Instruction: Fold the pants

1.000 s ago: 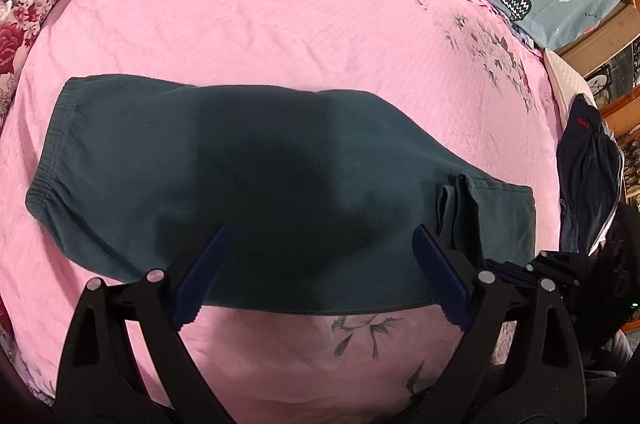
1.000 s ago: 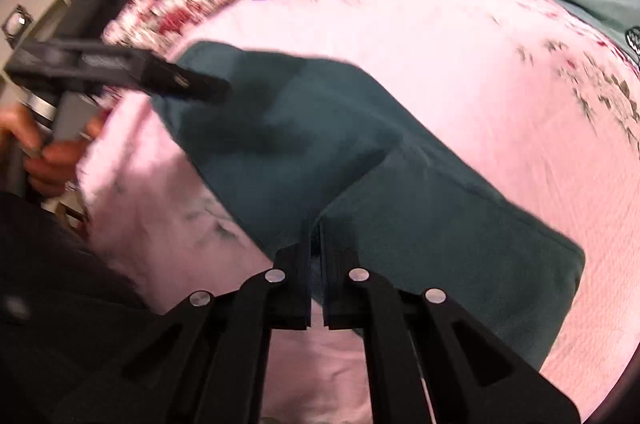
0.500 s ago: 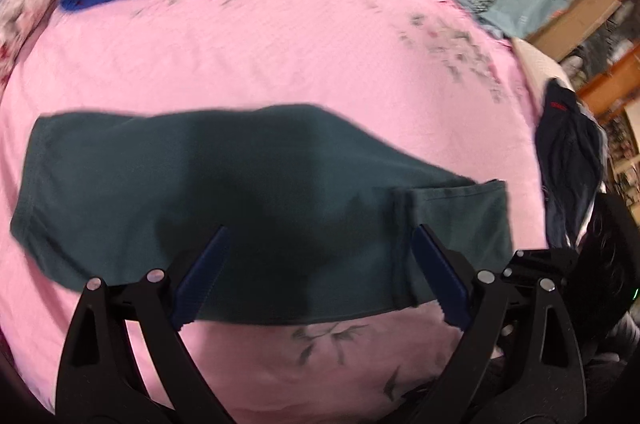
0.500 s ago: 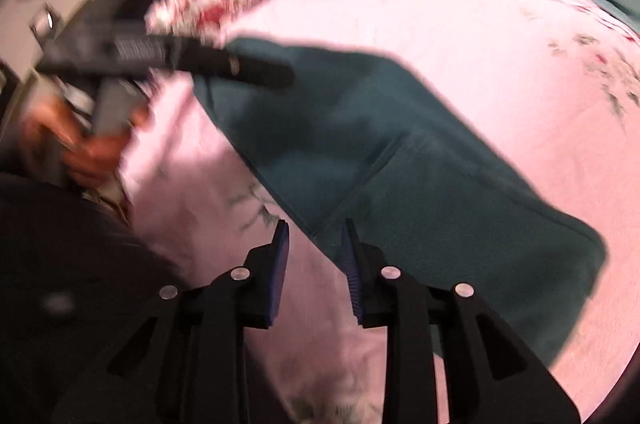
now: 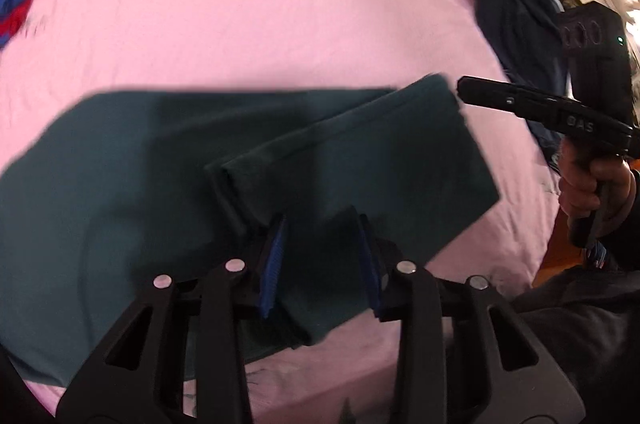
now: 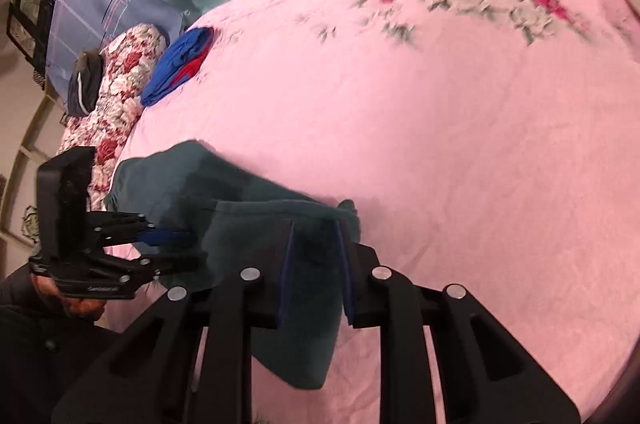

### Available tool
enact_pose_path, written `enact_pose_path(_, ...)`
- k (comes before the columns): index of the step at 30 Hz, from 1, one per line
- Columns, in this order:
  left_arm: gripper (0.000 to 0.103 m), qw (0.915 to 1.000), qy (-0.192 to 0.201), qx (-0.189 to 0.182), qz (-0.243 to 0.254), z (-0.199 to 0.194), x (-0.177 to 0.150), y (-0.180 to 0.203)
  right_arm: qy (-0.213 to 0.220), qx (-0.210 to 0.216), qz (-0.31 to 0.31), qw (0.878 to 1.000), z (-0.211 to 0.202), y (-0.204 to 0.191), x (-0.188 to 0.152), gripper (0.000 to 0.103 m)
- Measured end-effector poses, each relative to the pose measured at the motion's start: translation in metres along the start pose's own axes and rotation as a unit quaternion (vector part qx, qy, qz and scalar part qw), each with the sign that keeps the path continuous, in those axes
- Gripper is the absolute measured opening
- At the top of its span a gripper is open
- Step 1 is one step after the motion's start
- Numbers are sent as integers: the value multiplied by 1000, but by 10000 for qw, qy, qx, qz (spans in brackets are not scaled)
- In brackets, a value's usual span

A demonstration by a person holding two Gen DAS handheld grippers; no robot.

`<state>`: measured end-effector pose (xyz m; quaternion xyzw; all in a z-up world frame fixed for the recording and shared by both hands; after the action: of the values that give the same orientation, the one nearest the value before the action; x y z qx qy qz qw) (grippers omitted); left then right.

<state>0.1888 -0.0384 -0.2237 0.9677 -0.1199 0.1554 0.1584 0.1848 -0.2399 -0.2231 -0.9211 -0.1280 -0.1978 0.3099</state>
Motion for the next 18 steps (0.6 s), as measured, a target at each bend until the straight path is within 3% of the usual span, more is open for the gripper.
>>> enact_pose_path(3,34,9998,-5,-85,-201,2,1,-4,-159,-347,-187,9991,23,21,5,9)
enact_pose_path(6,34,9999,4,13,-145,5,1,-2,223,-373,275,9987,13,37,19,11)
enact_pose_path(9,34,9997,36,-47,-224,5,0,-4,445,-62,453,9980,-10,35,22,12)
enact_pose_path(12,34,9997,68,-33,-238,3,2,-4,63,67,139,9999,1,17,8,12)
enact_pose_path(14,34,9997,70,-26,-243,3,1,-5,-395,-439,-244,9980,25,14,-6,13)
enact_pose_path(16,35,9997,79,-32,-226,3,0,-5,-242,-411,-134,9988,20,15,-8,17)
enact_pose_path(18,35,9997,91,-42,-233,3,0,-5,-19,-213,379,9991,10,18,-6,37)
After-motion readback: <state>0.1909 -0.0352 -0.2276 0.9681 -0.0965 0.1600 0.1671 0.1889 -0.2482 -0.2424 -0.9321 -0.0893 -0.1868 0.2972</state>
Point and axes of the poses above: each gripper's, at about its wrist camera, not at the fingertips, and z roughly the way its jaws point, y to its right, x to its top, the point moved 5 cm from there along z, roughly the way its jaws point, and after that the axes turned 5 degrees about x, right-handed, at the moved point
